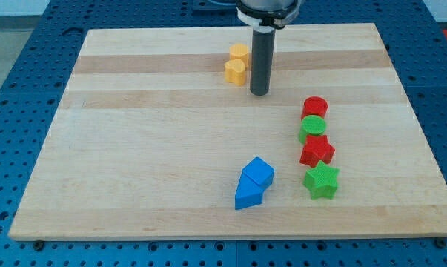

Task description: Separate the blue triangle and blue cube

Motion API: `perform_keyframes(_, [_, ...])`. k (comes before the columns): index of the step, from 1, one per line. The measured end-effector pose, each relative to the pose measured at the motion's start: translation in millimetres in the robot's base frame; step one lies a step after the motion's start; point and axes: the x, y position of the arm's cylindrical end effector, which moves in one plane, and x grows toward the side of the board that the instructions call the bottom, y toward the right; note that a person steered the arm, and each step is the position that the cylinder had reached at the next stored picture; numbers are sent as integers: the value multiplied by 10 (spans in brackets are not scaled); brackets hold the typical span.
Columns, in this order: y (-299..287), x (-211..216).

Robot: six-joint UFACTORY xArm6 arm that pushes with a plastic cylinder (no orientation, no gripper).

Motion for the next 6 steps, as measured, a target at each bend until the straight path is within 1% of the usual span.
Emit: perform_keyframes(6, [0, 89])
